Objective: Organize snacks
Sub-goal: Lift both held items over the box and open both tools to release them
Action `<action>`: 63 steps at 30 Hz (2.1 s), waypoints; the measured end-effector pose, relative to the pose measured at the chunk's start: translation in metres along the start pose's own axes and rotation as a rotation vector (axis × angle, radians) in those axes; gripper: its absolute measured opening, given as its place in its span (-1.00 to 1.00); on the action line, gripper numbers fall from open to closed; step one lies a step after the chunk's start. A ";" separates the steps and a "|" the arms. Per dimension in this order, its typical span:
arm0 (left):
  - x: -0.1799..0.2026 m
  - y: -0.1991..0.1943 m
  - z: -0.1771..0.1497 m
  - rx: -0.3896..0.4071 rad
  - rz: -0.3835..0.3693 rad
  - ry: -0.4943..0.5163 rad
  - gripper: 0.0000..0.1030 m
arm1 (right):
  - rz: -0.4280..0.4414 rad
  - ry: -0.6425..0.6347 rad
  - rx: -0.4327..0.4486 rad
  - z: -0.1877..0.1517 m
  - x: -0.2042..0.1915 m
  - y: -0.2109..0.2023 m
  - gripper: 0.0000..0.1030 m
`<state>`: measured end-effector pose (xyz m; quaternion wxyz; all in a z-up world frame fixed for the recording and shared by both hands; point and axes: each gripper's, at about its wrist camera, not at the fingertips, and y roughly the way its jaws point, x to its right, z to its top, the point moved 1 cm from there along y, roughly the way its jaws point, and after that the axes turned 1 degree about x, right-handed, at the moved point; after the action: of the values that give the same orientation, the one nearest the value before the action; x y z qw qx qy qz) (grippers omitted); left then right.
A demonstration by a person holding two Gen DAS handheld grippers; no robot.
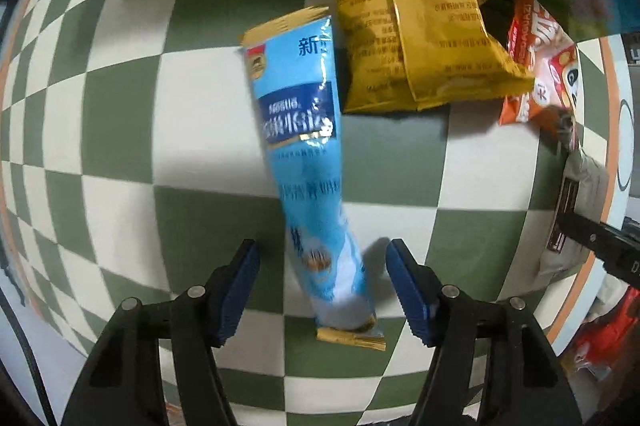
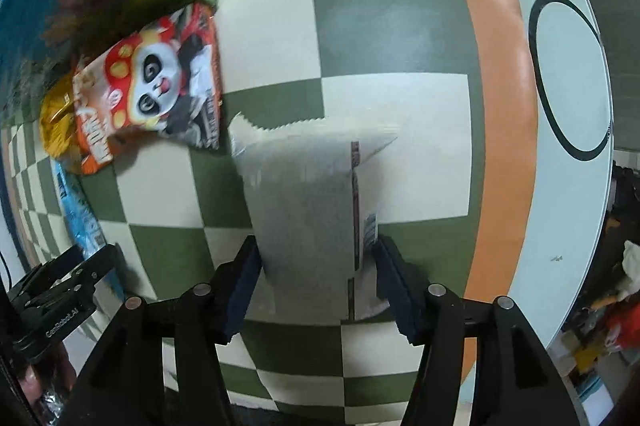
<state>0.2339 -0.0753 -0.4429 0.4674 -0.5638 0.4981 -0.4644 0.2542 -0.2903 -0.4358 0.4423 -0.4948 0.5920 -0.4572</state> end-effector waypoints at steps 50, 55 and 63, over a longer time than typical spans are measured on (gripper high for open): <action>0.010 -0.283 0.121 0.392 -0.261 0.198 -0.76 | 0.333 -0.126 0.431 0.024 -0.094 -0.233 0.04; 0.014 -0.269 0.210 0.290 -0.240 0.167 -0.76 | 0.228 -0.134 0.409 0.106 -0.116 -0.243 0.05; 0.016 -0.238 0.273 0.125 -0.256 0.147 -0.76 | 0.140 -0.122 0.320 0.188 -0.131 -0.225 0.05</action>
<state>0.5357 -0.0578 -0.2421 0.4009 -0.5571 0.4252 -0.5901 0.4944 -0.2010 -0.2416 0.5810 -0.4026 0.5169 -0.4828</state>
